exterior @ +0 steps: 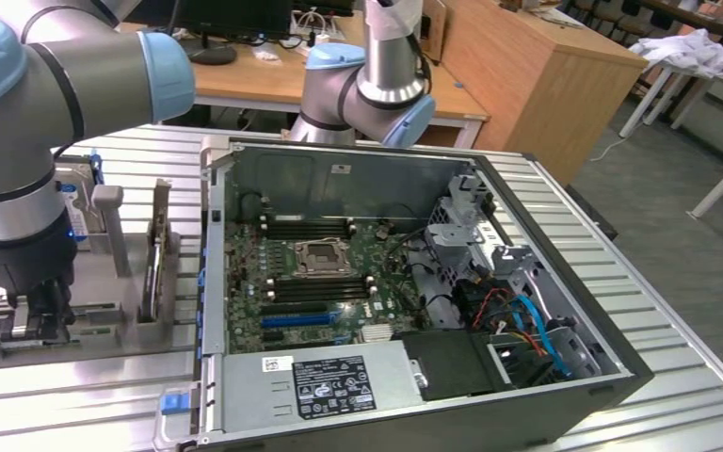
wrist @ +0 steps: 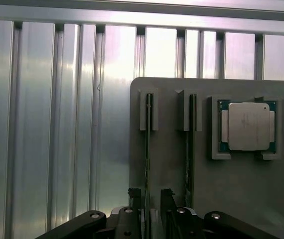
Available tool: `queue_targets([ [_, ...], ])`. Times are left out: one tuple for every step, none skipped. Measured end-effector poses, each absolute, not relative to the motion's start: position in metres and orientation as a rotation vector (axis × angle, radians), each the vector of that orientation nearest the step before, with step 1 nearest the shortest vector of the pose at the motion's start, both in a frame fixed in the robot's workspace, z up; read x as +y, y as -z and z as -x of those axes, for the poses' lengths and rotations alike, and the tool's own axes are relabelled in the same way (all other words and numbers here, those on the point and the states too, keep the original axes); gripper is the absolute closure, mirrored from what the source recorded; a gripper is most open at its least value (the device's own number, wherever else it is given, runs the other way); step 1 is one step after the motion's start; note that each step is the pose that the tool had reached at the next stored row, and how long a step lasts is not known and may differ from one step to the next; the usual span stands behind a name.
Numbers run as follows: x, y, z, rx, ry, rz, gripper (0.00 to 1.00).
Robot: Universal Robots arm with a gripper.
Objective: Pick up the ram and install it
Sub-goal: 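Pick up the ram and move it above insertion slot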
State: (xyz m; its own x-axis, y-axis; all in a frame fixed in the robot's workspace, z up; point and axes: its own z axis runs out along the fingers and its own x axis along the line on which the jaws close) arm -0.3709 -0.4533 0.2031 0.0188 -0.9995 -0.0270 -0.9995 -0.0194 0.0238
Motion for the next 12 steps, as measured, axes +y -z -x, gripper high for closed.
queue_targets([
  [-0.4532, -0.202, 0.3708, 2.198, -0.056, 2.241, 0.7],
  [-0.4532, -0.2004, 0.3708, 2.198, -0.056, 2.241, 0.7],
  [-0.4532, -0.1992, 0.3708, 2.198, -0.056, 2.241, 0.7],
  [-0.4532, -0.1984, 0.3708, 2.198, -0.056, 2.24, 0.7],
  [-0.4532, -0.1983, 0.3708, 2.199, -0.056, 2.241, 0.7],
  [-0.4532, -0.1983, 0.3708, 2.199, -0.056, 2.241, 0.7],
  [-0.4532, -0.1983, 0.3708, 2.199, -0.056, 2.241, 0.7],
  [-0.4533, -0.1981, 0.3707, 2.198, -0.056, 2.241, 0.7],
  [-0.4535, -0.198, 0.3706, 2.199, -0.057, 2.241, 0.7],
  [-0.4535, -0.198, 0.3706, 2.199, -0.057, 2.241, 0.7],
  [-0.4536, -0.1981, 0.3706, 2.199, -0.057, 2.241, 0.7],
  [-0.4536, -0.1981, 0.3706, 2.199, -0.057, 2.241, 0.7],
])
